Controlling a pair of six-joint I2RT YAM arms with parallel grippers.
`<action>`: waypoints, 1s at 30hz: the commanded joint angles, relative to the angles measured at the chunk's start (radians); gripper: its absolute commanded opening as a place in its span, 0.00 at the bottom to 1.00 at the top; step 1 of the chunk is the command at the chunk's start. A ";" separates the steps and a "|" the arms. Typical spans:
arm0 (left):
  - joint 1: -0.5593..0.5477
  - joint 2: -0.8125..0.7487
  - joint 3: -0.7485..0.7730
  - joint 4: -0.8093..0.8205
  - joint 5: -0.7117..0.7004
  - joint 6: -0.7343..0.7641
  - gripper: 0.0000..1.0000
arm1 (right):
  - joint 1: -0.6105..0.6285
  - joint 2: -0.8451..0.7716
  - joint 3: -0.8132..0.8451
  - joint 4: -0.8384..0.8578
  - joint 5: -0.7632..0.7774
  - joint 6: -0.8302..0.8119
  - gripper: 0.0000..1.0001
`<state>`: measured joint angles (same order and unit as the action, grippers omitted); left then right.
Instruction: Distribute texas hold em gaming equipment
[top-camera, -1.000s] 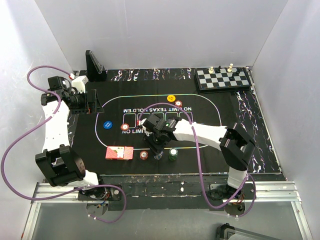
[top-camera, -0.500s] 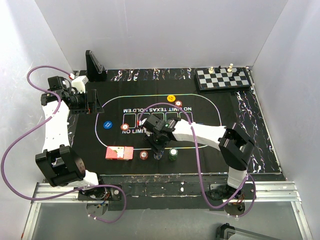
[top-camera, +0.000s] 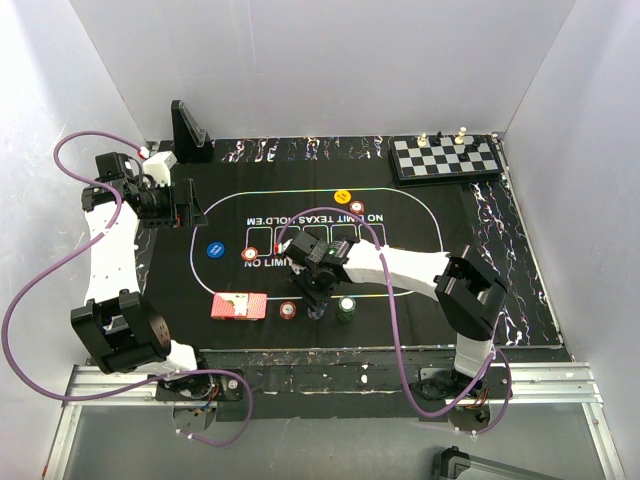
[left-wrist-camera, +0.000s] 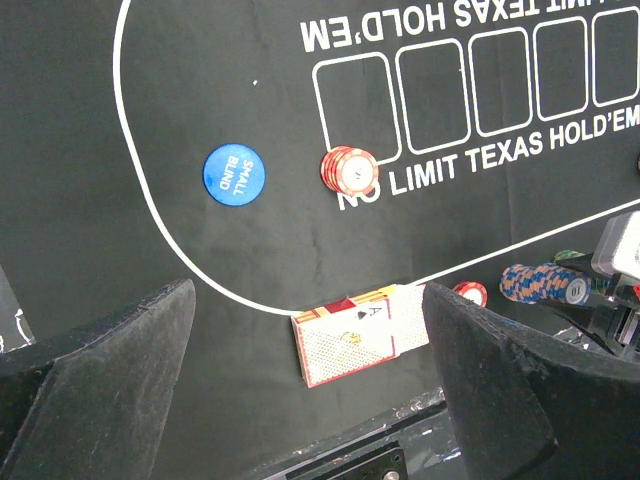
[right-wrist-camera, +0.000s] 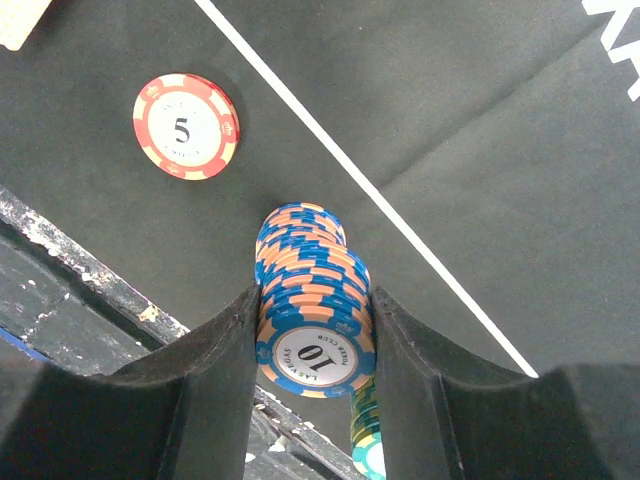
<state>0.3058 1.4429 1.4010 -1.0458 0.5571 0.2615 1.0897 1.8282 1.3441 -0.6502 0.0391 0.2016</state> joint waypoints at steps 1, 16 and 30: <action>0.006 -0.052 0.007 0.007 0.003 0.010 0.98 | 0.009 -0.044 0.010 -0.014 0.015 -0.002 0.44; 0.006 -0.047 0.007 0.004 0.004 0.016 0.98 | 0.018 -0.035 0.147 -0.103 0.018 -0.034 0.08; 0.007 -0.044 -0.036 0.044 0.015 0.019 0.98 | 0.013 0.359 0.699 -0.157 0.036 -0.129 0.01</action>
<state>0.3058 1.4425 1.3865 -1.0306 0.5583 0.2687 1.1011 2.0563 1.8492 -0.7864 0.0616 0.1165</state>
